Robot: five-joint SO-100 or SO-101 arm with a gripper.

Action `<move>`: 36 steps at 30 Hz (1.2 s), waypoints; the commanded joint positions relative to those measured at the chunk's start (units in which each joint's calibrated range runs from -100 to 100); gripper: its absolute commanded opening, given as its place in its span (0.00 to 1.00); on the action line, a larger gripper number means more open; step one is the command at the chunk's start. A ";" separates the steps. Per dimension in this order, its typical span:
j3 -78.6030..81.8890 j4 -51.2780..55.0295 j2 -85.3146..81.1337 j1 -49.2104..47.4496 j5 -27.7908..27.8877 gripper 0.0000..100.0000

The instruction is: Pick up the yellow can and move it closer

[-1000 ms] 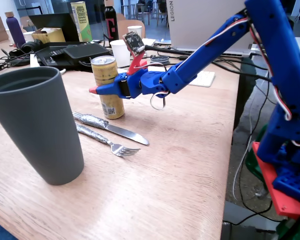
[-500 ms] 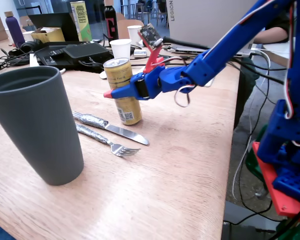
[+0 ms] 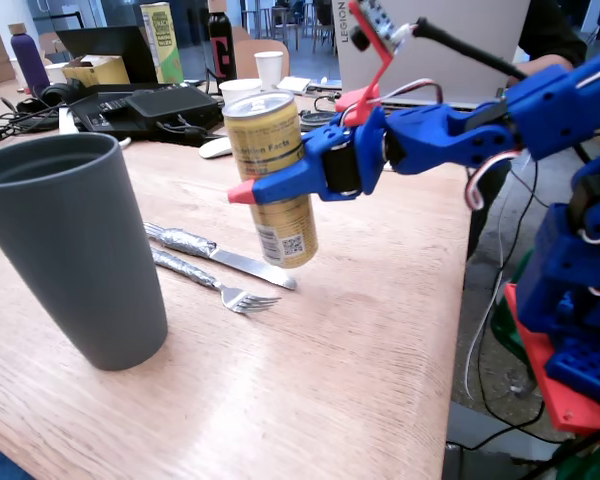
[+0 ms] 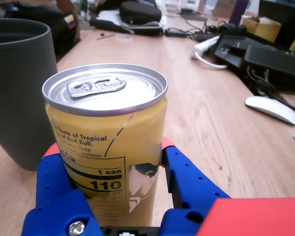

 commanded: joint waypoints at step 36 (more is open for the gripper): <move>21.79 55.01 -60.98 -0.27 -3.91 0.20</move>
